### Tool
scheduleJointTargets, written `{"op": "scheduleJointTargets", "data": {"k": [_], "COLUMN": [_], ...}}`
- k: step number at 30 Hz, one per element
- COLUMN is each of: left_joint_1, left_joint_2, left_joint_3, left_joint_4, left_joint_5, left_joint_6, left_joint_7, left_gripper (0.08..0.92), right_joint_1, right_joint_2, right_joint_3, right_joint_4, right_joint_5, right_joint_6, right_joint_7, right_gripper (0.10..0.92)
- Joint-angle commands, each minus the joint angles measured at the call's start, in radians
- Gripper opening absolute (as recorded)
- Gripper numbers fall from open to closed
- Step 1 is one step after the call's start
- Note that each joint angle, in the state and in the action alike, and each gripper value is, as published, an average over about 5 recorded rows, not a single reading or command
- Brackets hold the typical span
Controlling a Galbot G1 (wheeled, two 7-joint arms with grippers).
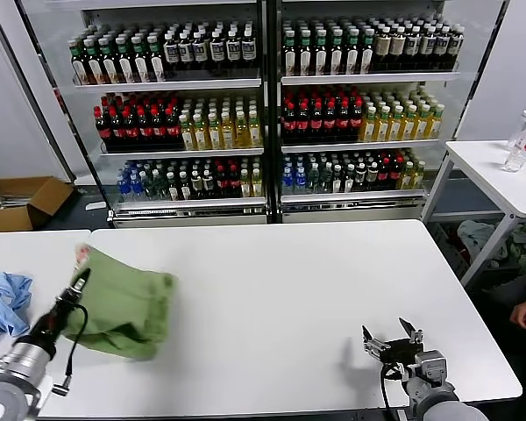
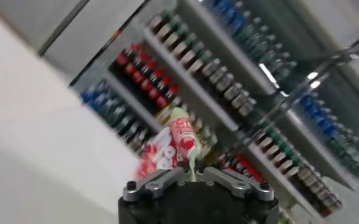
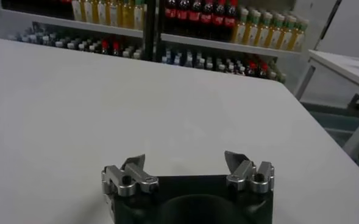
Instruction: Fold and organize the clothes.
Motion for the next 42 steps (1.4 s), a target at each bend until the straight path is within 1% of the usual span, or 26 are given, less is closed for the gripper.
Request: {"op": "scheduleJointTargets", "data": {"k": [1,3,6,9,13,15,19,22,25,28,32,35,39,42], "left_joint_1": [-0.064,-0.12,-0.218,-0.322,-0.418,-0.452,-0.494,-0.501,-0.479,-0.43,-0.337,-0.263,-0.16,-0.079], "left_joint_2": [-0.096,-0.152,-0.232,-0.309,-0.391,-0.417,-0.445,-0.446,-0.431,-0.399,-0.342,-0.289,-0.211,-0.18], "left_joint_3": [0.506,0.637,0.784,0.883,0.98,1.017,1.048,1.045,1.031,1.01,0.95,0.862,0.721,0.645], "left_joint_4": [-0.083,0.003,0.098,0.226,0.41,0.449,0.454,0.443,0.391,0.295,0.113,0.015,-0.031,-0.076], "left_joint_5": [0.508,0.635,0.732,0.835,0.97,1.009,0.99,0.932,0.884,0.869,0.865,0.861,0.826,0.79], "left_joint_6": [-0.048,-0.053,-0.049,-0.055,-0.067,-0.062,-0.065,-0.087,-0.122,-0.146,-0.15,-0.169,-0.201,-0.206], "left_joint_7": [0.015,0.02,0.018,0.02,0.016,0.013,0.021,0.037,0.046,0.045,0.028,0.01,-0.015,-0.025], "left_gripper": [0.09,0.09,0.09,0.09,0.09,0.09,0.094,0.139,0.22,0.307,0.428,0.515,0.628,0.714], "right_joint_1": [0.018,0.02,0.018,0.016,0.013,0.015,0.03,0.05,0.079,0.12,0.207,0.309,0.48,0.597], "right_joint_2": [0.029,0.033,0.04,0.053,0.054,0.048,0.03,0.019,0.01,0.005,0.015,0.043,0.13,0.202], "right_joint_3": [-0.028,-0.03,-0.036,-0.045,-0.04,-0.032,-0.004,0.004,-0.014,-0.047,-0.111,-0.187,-0.297,-0.349], "right_joint_4": [0.015,0.024,0.044,0.067,0.086,0.089,0.08,0.069,0.06,0.045,-0.012,-0.112,-0.313,-0.472], "right_joint_5": [-0.001,0.0,0.007,0.013,0.023,0.032,0.059,0.074,0.093,0.117,0.145,0.167,0.23,0.252], "right_joint_6": [0.011,0.012,0.011,0.007,0.005,0.006,0.007,0.009,0.01,0.011,0.002,-0.01,-0.026,-0.016], "right_joint_7": [-0.005,-0.005,-0.008,-0.01,-0.012,-0.013,-0.017,-0.025,-0.033,-0.039,-0.034,-0.021,0.005,0.016], "right_gripper": [0.823,0.823,0.823,0.823,0.823,0.823,0.823,0.823,0.823,0.823,0.823,0.823,0.823,0.823]}}
